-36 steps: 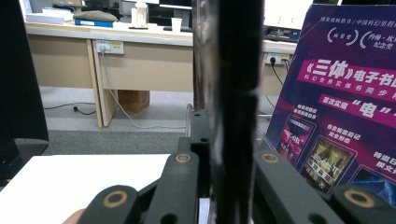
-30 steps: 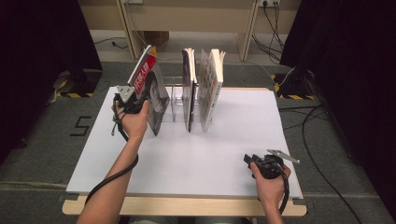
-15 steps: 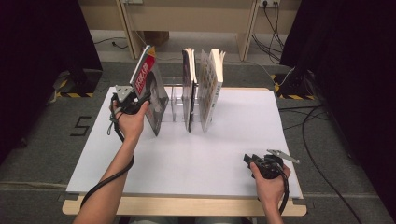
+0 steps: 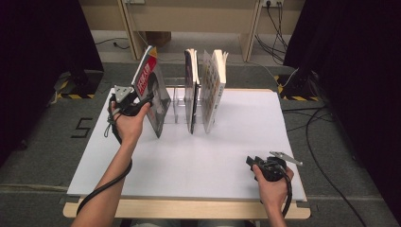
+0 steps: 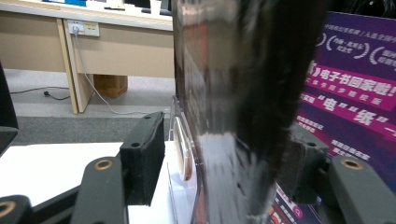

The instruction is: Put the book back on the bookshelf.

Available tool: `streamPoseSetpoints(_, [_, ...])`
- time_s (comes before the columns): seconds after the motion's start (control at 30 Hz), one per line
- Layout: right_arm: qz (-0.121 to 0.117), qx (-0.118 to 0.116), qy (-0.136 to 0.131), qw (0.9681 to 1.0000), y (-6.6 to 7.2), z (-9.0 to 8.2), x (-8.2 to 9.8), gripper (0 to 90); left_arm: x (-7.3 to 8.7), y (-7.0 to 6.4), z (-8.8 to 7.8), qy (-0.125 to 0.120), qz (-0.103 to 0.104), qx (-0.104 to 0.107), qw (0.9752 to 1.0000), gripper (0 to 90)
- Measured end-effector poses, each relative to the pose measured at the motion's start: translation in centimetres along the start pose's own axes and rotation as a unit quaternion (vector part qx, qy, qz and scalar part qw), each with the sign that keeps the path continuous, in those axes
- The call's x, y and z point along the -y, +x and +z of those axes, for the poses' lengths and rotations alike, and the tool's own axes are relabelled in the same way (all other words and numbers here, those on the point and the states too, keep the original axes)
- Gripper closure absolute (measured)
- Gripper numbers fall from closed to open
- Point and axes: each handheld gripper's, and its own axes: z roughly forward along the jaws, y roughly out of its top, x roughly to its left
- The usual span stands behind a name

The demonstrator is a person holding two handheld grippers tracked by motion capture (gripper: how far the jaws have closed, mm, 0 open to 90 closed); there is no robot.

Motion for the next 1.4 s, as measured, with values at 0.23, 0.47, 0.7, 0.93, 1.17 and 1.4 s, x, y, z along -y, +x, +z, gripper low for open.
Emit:
streamPoseSetpoints(0.23, [0.002, 0.000, 0.000, 1.0000, 0.0, 0.0, 0.0, 59.0, 0.1, 0.0, -0.8, 0.012, -0.009, 0.009, 0.9998, 38.1])
streamPoseSetpoints(0.47, [0.002, 0.000, -0.001, 1.0000, 0.0, 0.0, 0.0, 59.0, 0.3, -0.1, -1.6, 0.020, -0.012, 0.016, 0.9996, 38.0])
streamPoseSetpoints(0.7, [0.000, 0.001, -0.003, 1.0000, 0.0, -0.1, 0.0, 59.0, 0.4, 0.0, -2.2, 0.018, -0.018, 0.025, 0.9994, 38.0])
streamPoseSetpoints(0.93, [0.002, 0.000, -0.002, 1.0000, 0.0, -0.1, 0.0, 59.0, 0.6, 0.5, -3.1, 0.022, -0.013, 0.028, 0.9993, 37.6])
streamPoseSetpoints(1.17, [0.003, 0.000, -0.002, 1.0000, 0.1, 0.0, 0.0, 58.9, 1.0, 0.9, -3.7, 0.033, -0.011, 0.036, 0.9987, 36.6])
streamPoseSetpoints(1.4, [0.002, 0.001, -0.003, 1.0000, 0.1, -0.1, 0.0, 59.0, 1.4, 1.3, -4.5, 0.040, -0.010, 0.043, 0.9982, 36.1])
